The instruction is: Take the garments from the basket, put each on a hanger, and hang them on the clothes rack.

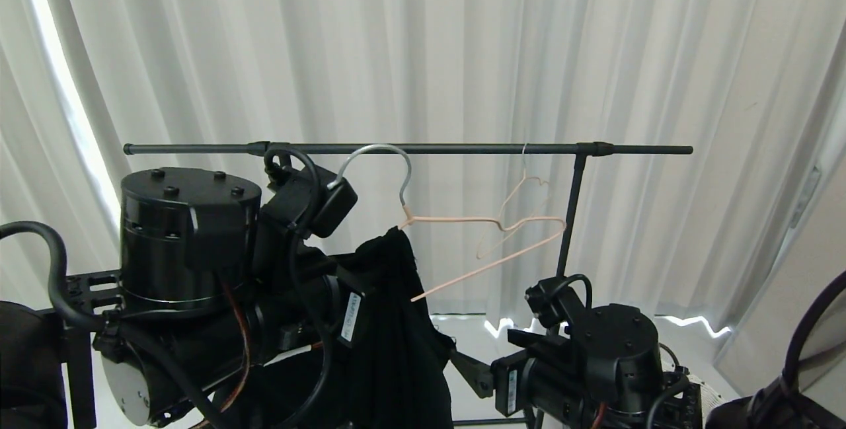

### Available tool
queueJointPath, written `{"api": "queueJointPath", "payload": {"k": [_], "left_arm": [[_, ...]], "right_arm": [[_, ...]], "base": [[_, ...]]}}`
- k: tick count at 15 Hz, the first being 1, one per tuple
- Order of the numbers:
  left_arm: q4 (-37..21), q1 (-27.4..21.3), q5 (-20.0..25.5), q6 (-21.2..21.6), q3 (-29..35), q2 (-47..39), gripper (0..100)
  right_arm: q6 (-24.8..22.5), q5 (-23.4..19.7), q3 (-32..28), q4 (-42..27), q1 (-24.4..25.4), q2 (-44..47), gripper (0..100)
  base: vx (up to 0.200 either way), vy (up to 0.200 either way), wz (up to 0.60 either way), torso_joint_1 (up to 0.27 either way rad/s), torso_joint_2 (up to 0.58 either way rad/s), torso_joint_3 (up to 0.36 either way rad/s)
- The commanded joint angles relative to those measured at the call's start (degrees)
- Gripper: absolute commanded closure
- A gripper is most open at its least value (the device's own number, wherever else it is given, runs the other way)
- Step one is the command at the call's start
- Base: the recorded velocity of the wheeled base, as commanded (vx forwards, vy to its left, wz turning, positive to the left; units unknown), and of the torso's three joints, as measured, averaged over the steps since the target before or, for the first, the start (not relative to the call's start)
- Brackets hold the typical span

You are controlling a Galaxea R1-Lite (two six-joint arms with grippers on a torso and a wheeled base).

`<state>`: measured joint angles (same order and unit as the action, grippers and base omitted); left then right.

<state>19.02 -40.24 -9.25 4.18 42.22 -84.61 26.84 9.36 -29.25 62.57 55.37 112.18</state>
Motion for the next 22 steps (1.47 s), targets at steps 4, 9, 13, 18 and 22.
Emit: {"api": "queueJointPath", "payload": {"k": [4,9,13,18,22], "left_arm": [[-0.03,-0.36,0.11,-0.23,0.50,-0.02,100],[-0.03,-2.56,0.20,-0.40,0.67,0.68,100],[1.11,-2.47,0.11,-0.40,0.76,0.42,100],[1.11,-2.56,0.11,-0.40,1.55,0.68,100],[1.11,-2.47,0.02,-0.40,1.55,1.21,100]], "right_arm": [[-0.21,1.01,-5.03,0.09,-1.40,1.90,0],[-3.11,1.62,-4.86,0.09,-0.61,2.70,0],[-3.55,1.71,-3.80,0.09,2.11,2.70,0],[-5.49,1.80,-1.34,0.09,3.52,2.70,0],[-7.33,2.94,1.56,0.09,1.50,2.61,0]], "base": [[0.000,0.000,0.00,0.000,0.00,0.000],[0.000,0.000,0.00,0.000,0.00,0.000],[0.000,0.000,0.00,0.000,0.00,0.000],[0.000,0.000,0.00,0.000,0.00,0.000],[0.000,0.000,0.00,0.000,0.00,0.000]]}}
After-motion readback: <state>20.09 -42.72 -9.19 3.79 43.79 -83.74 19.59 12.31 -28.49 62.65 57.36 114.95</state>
